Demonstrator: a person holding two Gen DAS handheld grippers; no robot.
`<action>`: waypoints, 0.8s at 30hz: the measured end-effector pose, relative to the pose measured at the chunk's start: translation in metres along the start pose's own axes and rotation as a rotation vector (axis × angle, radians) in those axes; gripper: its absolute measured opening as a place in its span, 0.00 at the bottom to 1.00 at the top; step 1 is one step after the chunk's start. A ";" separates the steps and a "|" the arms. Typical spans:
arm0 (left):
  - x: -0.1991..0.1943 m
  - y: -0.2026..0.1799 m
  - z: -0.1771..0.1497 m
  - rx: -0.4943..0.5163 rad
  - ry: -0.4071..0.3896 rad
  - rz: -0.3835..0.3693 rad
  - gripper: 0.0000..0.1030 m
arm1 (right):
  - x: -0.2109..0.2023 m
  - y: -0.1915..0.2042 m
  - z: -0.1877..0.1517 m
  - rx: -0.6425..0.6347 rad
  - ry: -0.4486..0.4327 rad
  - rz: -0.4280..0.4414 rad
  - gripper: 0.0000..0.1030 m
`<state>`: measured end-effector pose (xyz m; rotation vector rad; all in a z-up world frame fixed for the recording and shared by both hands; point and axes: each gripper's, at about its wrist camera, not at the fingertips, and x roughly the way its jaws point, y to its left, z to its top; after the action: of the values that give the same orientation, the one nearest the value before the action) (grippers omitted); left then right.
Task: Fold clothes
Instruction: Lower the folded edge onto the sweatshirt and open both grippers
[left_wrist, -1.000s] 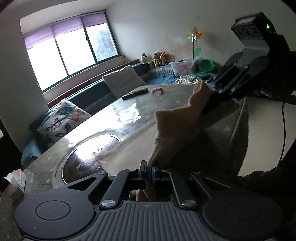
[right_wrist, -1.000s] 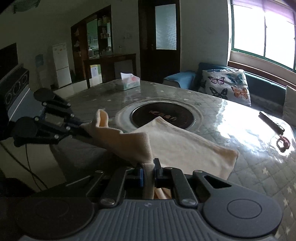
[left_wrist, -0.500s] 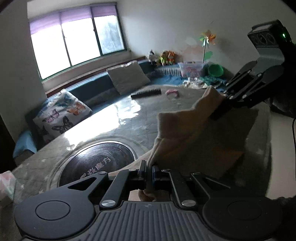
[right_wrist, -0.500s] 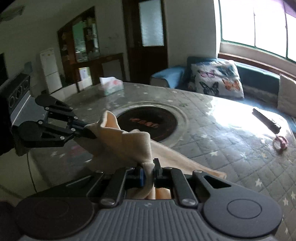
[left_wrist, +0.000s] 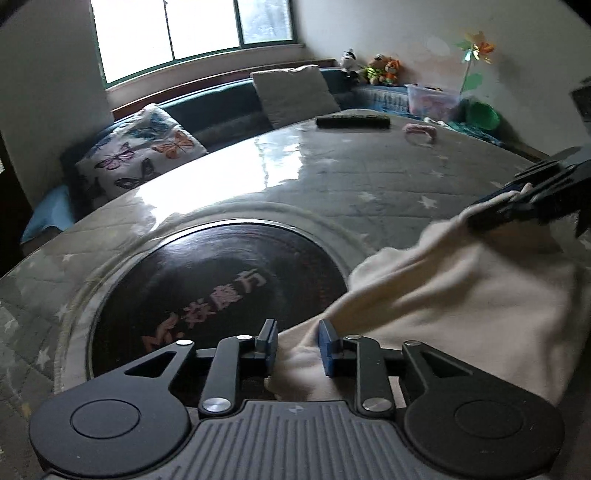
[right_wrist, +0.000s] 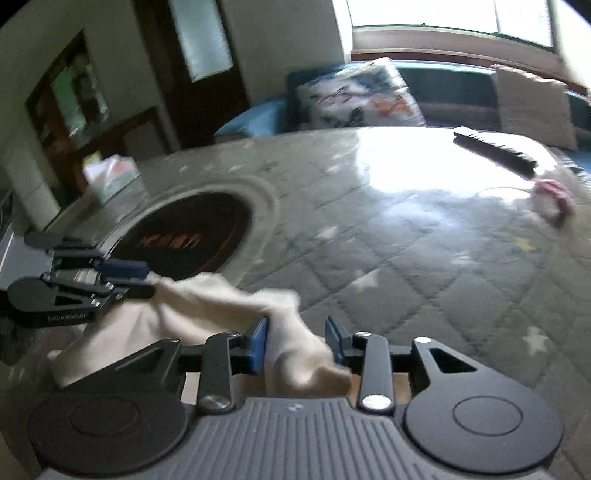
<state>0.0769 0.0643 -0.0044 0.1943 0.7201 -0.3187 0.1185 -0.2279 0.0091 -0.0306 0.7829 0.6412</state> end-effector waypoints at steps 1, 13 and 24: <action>-0.002 -0.001 0.001 -0.010 -0.005 -0.002 0.31 | -0.005 -0.004 -0.001 0.014 -0.023 -0.020 0.33; -0.020 -0.010 0.014 -0.128 -0.059 -0.025 0.35 | -0.021 0.024 -0.004 -0.036 -0.098 -0.031 0.25; 0.019 -0.020 0.023 -0.179 -0.013 -0.047 0.28 | 0.021 0.022 -0.010 -0.035 -0.037 -0.079 0.17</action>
<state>0.0967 0.0348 -0.0017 0.0059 0.7375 -0.2988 0.1113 -0.2018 -0.0080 -0.0808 0.7316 0.5790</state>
